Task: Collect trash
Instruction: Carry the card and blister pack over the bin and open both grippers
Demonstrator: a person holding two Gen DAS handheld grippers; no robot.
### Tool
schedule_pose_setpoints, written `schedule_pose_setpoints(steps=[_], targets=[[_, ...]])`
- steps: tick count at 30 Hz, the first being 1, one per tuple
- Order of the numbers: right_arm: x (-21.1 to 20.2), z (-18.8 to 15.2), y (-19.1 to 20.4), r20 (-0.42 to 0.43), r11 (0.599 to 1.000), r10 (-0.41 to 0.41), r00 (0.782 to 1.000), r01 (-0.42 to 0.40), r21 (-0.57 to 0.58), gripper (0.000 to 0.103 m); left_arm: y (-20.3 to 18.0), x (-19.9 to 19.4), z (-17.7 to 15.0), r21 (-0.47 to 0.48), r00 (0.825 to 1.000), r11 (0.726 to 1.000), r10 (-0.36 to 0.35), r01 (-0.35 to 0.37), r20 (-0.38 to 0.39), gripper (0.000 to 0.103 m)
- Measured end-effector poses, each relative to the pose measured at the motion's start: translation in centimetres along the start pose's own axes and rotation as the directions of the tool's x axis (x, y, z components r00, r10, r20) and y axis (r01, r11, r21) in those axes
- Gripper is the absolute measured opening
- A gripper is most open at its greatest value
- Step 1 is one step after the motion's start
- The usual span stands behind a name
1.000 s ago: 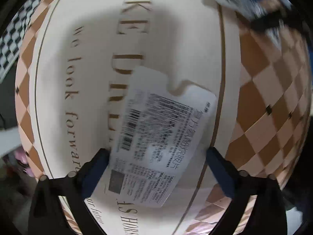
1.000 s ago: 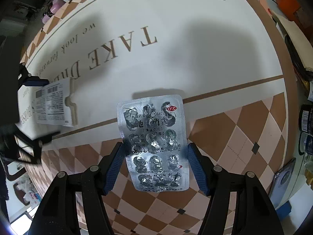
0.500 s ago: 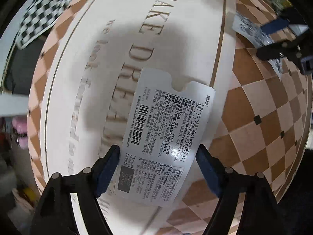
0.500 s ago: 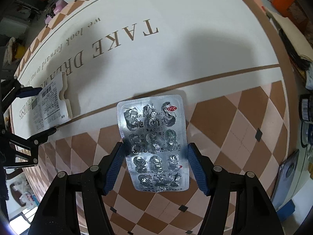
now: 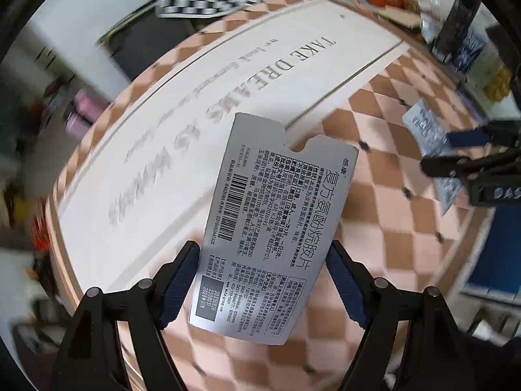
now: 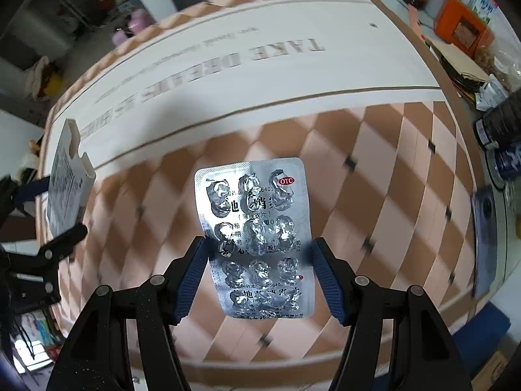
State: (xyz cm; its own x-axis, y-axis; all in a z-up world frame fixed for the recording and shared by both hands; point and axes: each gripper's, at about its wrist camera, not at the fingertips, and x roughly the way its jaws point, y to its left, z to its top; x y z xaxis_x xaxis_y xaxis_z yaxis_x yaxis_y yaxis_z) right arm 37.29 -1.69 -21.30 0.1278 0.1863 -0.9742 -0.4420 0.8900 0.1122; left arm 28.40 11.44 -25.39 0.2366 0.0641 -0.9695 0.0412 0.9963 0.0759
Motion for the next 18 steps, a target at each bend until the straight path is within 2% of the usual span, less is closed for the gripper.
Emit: schedule_pose_setpoints(steps=[5, 7, 11, 14, 18], targets=[[-2.6, -7.4, 4.7, 0.041, 0.999, 0.008, 0.999, -0.006, -0.046, 0.067, -1.3, -4.8, -9.9, -0.121, 0.999, 0.993, 0.010, -0.004, 0.049, 0.077], [-3.4, -11.6, 6.6, 0.052, 0.999, 0.012, 0.999, -0.009, -0.053, 0.067, -1.7, -6.3, -14.0, -0.163, 0.998, 0.987, 0.016, -0.006, 0.060, 0.077], [-4.2, -20.4, 9.7, 0.043, 0.999, 0.026, 0.999, -0.025, -0.038, 0.067, -2.0, -8.1, -22.2, -0.272, 0.997, 0.961, -0.025, 0.043, 0.069, 0.077], [-4.1, -26.1, 11.0, 0.002, 0.998, 0.065, 0.998, -0.065, 0.003, 0.067, -2.5, -9.1, -28.4, -0.375, 0.994, 0.921, -0.087, 0.103, 0.060, 0.077], [-0.9, -33.7, 12.4, -0.103, 0.992, 0.121, 0.987, -0.116, 0.050, 0.067, -2.4, -6.8, -35.8, -0.536, 0.981, 0.827, -0.191, 0.171, 0.018, 0.077]])
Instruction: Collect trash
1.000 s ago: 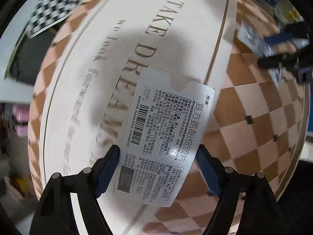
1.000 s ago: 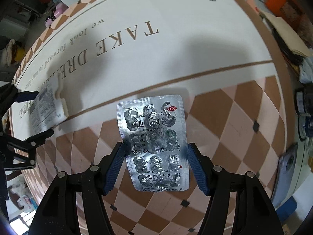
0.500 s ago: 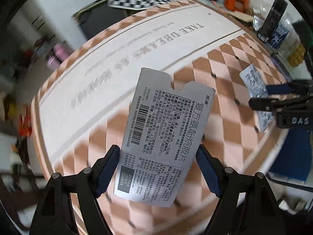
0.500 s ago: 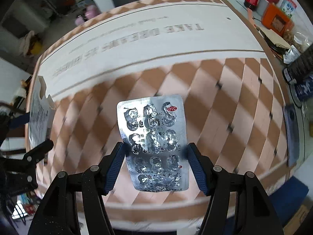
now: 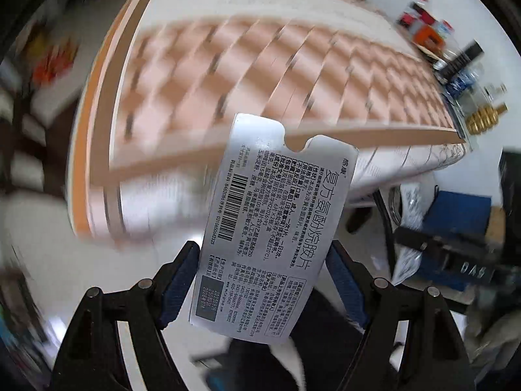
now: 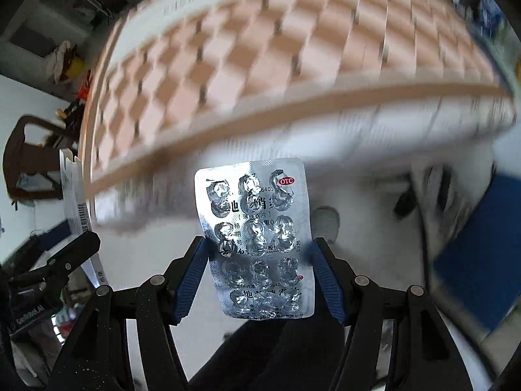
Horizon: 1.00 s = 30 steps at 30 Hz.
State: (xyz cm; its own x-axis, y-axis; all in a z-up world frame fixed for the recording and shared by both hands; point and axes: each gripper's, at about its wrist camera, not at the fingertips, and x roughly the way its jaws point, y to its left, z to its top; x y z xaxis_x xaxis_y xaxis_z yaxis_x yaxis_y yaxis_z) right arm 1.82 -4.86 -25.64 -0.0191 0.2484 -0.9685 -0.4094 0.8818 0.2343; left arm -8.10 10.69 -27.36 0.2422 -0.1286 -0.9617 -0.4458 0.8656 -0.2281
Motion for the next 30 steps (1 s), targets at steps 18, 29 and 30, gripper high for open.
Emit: schedule_pose_setpoints(steps=[18, 29, 30], targets=[[37.4, -4.7, -3.9, -0.310, 0.999, 0.035, 0.950, -0.031, 0.019, 0.067, 15.8, 36.4, -7.7, -0.389, 0.935, 0.914, -0.232, 0.116, -0.267, 0.099], [49.0, -3.0, -4.6, -0.390, 0.982, 0.185, 0.902, -0.156, 0.105, 0.090, 18.4, 38.2, -11.1, -0.356, 0.974, 0.929, 0.016, -0.099, -0.227, 0.099], [48.9, -3.1, -4.3, -0.389, 0.980, 0.197, 0.900, -0.168, 0.107, 0.096, 18.3, 37.6, -11.5, -0.357, 0.974, 0.928, 0.026, -0.107, -0.224, 0.099]])
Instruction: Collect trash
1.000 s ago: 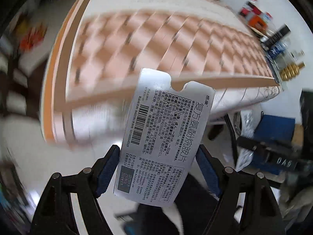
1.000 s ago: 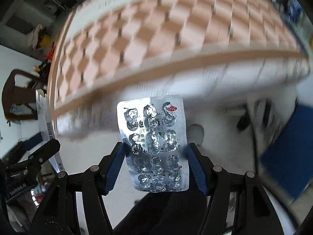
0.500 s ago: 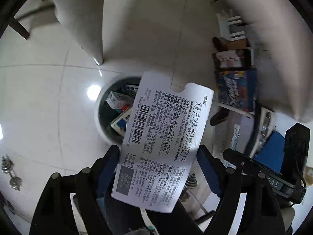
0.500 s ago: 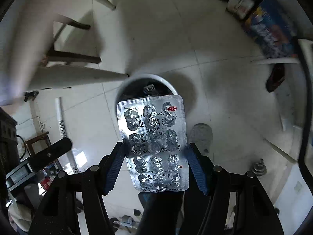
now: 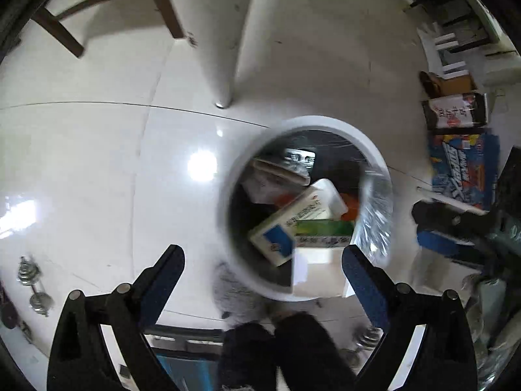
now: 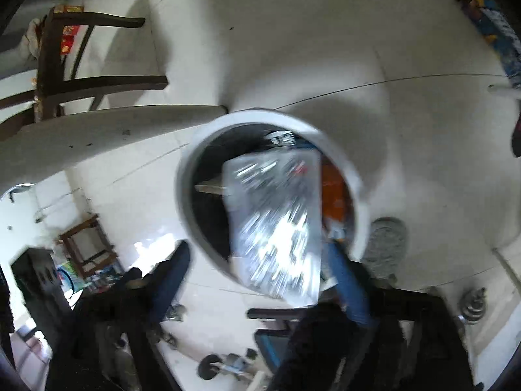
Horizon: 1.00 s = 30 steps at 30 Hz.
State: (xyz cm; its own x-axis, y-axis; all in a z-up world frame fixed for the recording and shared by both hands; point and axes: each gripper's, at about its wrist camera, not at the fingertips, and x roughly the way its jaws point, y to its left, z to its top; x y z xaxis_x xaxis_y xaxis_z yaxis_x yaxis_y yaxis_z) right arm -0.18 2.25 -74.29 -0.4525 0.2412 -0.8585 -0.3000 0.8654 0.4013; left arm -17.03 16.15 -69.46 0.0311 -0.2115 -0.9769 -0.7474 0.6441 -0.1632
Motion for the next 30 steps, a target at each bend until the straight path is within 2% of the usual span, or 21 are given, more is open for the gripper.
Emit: schedule_pose_setpoints(steps=[2, 5, 7, 10, 13, 17, 23, 30], targets=[[-0.6, -0.7, 0.6, 0.008, 1.000, -0.021, 1.000, 0.021, -0.024, 0.096, 0.0, -1.2, -0.7, -0.010, 1.000, 1.000, 0.024, -0.024, 0.017, 0.099], [-2.4, -2.7, 2.3, 0.035, 0.993, -0.097, 0.995, 0.099, -0.070, 0.096, -0.2, -4.6, -1.9, 0.000, 0.996, 0.997, 0.071, -0.071, 0.045, 0.099], [-4.3, -4.5, 3.6, 0.075, 0.975, -0.181, 0.981, 0.189, -0.119, 0.100, -0.8, -6.7, -2.7, 0.004, 0.995, 0.996, 0.084, -0.085, 0.059, 0.099], [-8.2, -7.8, 5.1, 0.132, 0.943, -0.268, 0.954, 0.288, -0.169, 0.100, -1.7, -11.2, -4.2, 0.007, 0.993, 0.996, 0.089, -0.090, 0.072, 0.099], [-13.1, -11.3, 6.5, 0.182, 0.917, -0.314, 0.932, 0.348, -0.195, 0.100, -3.0, -15.6, -5.7, 0.029, 0.992, 0.995, 0.093, -0.096, 0.087, 0.099], [-19.8, -14.9, 8.4, 0.222, 0.909, -0.321, 0.921, 0.365, -0.199, 0.100, -4.7, -22.3, -7.8, 0.071, 0.990, 0.993, 0.085, -0.093, 0.112, 0.099], [-30.3, -20.9, 11.7, 0.242, 0.923, -0.258, 0.935, 0.312, -0.224, 0.100, -6.9, -31.0, -11.0, 0.143, 0.991, 0.987, 0.056, -0.073, 0.121, 0.099], [-41.6, -27.6, 14.0, 0.261, 0.934, -0.172, 0.950, 0.242, -0.262, 0.100, -9.0, -40.0, -15.3, 0.207, 0.992, 0.978, -0.046, 0.020, 0.120, 0.099]])
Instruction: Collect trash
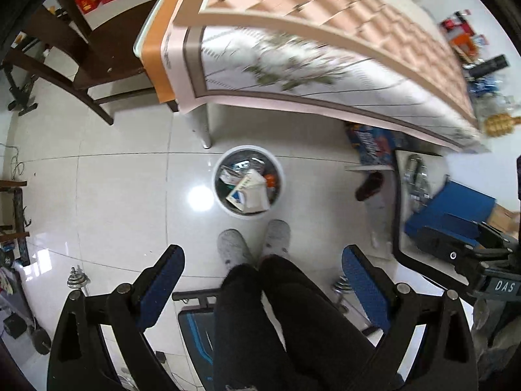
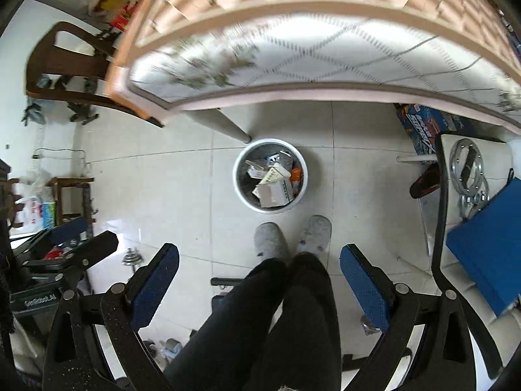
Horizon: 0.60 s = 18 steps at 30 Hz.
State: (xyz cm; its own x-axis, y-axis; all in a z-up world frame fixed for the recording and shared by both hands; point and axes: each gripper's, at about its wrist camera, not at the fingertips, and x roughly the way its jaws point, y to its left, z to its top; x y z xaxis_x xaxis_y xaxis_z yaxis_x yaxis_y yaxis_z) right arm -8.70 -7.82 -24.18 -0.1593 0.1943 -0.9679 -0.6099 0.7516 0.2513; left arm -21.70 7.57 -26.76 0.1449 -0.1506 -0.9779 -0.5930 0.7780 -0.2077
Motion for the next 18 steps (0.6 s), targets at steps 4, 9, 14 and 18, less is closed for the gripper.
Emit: schedule_pose_setpoints(steps=[4, 9, 14, 18], targets=[[-5.2, -1.6, 0.3, 0.002, 0.998, 0.057, 0.998, -0.057, 0.001, 0.100, -1.9, -4.4, -1.3, 0.030, 0.999, 0.998, -0.047, 0.047, 0.018, 0.099], [-11.2, -3.9, 0.8, 0.039, 0.994, 0.110, 0.993, -0.110, -0.011, 0.100, -3.4, -9.2, -2.5, 0.058, 0.994, 0.995, -0.091, 0.087, 0.060, 0.099], [-15.6, -5.6, 1.3, 0.083, 0.988, 0.152, 0.985, -0.150, -0.023, 0.100, -4.6, -13.2, -3.4, 0.077, 0.987, 0.991, -0.119, 0.111, 0.108, 0.099], [-18.5, -6.9, 1.5, 0.110, 0.985, 0.173, 0.979, -0.170, -0.029, 0.100, -5.1, -15.3, -3.9, 0.081, 0.980, 0.987, -0.146, 0.136, 0.138, 0.099]])
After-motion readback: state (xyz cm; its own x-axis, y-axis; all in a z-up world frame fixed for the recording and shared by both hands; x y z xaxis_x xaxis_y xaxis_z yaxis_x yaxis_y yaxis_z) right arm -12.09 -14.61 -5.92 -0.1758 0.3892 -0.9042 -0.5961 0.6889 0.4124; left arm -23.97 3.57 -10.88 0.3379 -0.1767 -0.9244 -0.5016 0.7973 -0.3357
